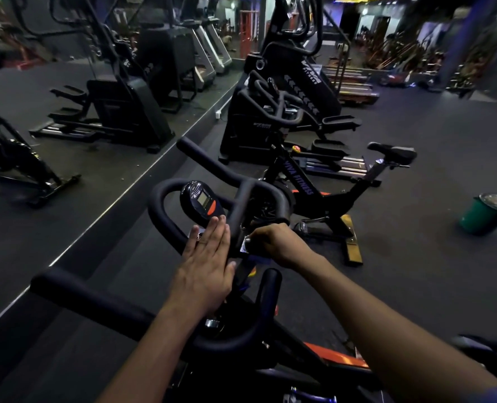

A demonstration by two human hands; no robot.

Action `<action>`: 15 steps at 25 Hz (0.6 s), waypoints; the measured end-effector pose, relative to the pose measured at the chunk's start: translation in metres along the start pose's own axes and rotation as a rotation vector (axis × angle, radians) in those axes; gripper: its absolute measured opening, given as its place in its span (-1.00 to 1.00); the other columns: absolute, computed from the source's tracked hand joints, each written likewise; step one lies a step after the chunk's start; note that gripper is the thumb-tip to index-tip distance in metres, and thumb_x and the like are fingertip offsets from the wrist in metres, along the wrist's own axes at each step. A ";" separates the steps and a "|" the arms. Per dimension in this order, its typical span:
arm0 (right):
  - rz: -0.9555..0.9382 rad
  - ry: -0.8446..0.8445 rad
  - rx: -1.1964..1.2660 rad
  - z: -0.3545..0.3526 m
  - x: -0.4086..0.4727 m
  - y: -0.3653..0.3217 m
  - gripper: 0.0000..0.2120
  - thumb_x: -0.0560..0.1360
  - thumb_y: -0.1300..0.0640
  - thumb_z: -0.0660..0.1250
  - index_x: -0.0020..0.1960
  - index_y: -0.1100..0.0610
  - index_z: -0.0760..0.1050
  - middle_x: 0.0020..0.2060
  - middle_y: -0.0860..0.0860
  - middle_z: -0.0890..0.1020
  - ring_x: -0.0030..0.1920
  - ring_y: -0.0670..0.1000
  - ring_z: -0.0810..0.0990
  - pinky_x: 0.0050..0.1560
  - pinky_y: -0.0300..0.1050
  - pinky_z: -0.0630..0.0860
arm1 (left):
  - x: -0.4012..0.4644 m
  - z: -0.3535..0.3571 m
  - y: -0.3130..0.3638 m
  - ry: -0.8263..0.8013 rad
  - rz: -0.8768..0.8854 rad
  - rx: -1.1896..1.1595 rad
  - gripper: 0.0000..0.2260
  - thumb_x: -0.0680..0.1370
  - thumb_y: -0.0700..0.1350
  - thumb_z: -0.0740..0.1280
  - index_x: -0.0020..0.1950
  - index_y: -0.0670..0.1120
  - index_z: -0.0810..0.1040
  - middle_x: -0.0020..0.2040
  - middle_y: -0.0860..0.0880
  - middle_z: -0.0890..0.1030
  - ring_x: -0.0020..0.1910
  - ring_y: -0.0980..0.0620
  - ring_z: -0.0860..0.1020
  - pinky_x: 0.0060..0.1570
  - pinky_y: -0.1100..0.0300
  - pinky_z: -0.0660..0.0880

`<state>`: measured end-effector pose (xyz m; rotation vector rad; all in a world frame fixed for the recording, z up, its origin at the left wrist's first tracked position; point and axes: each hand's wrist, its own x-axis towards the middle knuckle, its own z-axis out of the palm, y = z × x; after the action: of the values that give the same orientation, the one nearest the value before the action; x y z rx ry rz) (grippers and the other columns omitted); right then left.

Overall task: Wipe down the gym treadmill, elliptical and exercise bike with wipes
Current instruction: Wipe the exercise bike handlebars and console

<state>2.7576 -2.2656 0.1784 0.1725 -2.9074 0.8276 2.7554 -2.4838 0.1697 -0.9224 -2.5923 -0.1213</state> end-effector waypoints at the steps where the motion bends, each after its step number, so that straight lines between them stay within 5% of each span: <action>1: 0.007 -0.013 -0.027 -0.001 -0.004 0.003 -0.81 0.57 0.03 0.39 0.02 0.13 0.69 -0.11 0.05 0.74 -0.04 0.01 0.68 -0.04 -0.13 0.53 | 0.000 -0.001 0.000 -0.008 -0.001 0.002 -0.35 0.57 0.09 0.09 0.59 -0.24 0.25 0.63 -0.14 0.18 0.63 0.02 0.03 0.59 -0.02 -0.20; 7: 0.159 -0.001 -0.035 -0.020 -0.023 0.015 -0.88 0.51 0.04 0.41 -0.14 0.03 0.70 -0.18 -0.02 0.72 -0.09 -0.01 0.66 -0.02 -0.07 0.54 | 0.001 -0.001 0.001 -0.019 -0.007 0.024 -0.34 0.56 0.10 0.07 0.59 -0.25 0.25 0.63 -0.15 0.18 0.63 0.05 -0.02 0.59 0.00 -0.26; 15: 0.082 -0.038 0.013 0.007 -0.004 0.003 -0.79 0.59 0.05 0.35 0.06 0.16 0.67 -0.06 0.09 0.73 0.02 0.13 0.68 0.05 0.03 0.58 | -0.002 -0.001 0.000 -0.024 -0.002 0.037 -0.34 0.58 0.09 0.05 0.60 -0.25 0.21 0.65 -0.15 0.14 0.64 0.01 -0.04 0.59 -0.05 -0.24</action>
<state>2.7601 -2.2661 0.1706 0.0715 -2.9623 0.8657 2.7571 -2.4846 0.1700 -0.9141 -2.6084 -0.0623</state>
